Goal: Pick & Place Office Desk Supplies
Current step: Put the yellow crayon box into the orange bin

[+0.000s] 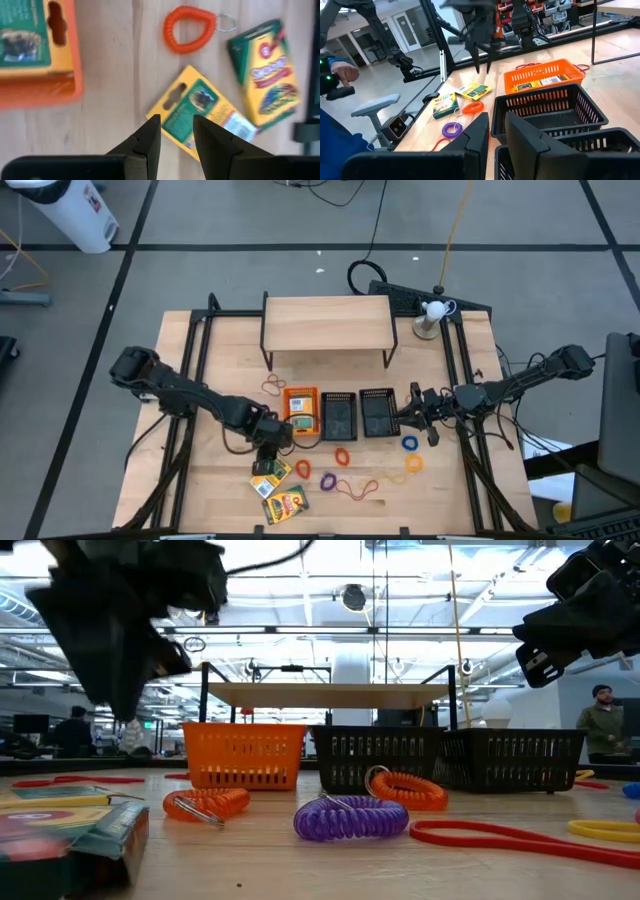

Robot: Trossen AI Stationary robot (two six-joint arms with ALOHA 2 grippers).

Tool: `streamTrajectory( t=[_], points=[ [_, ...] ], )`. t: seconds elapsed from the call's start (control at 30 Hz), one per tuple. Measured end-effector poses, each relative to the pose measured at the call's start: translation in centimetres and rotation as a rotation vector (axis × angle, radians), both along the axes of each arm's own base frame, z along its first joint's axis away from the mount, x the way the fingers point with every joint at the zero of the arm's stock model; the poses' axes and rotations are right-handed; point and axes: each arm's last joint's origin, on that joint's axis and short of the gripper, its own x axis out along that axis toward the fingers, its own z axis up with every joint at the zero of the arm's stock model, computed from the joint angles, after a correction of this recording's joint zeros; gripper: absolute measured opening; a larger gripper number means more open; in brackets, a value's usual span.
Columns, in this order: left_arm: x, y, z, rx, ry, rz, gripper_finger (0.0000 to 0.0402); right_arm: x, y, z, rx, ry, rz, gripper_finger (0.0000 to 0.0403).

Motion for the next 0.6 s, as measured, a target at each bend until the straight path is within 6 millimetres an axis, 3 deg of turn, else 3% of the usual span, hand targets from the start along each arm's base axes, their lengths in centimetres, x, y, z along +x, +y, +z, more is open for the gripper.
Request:
streamTrajectory(
  t=[0.1, 0.27, 0.43, 0.6],
  points=[
    [-0.5, -0.3, 0.9, -0.010, -0.013, 0.076, 0.0113, 0.0, 0.0, 0.0, 0.002, 0.000, -0.001, 0.0059],
    [-0.6, -0.9, 0.7, -0.039, 0.019, 0.143, 0.0113, 0.0, 0.0, 0.0, 0.002, 0.000, -0.004, 0.0059],
    [-0.3, -1.1, -0.4, -0.098, 0.019, 0.132, 0.0113, 0.0, -0.1, 0.0, 0.001, 0.000, -0.020, 0.0059],
    [-1.5, 0.2, -3.2, -0.173, 0.106, 0.147, 0.0113, 0.0, -0.1, 0.0, 0.000, -0.001, -0.029, 0.0059]
  ],
)
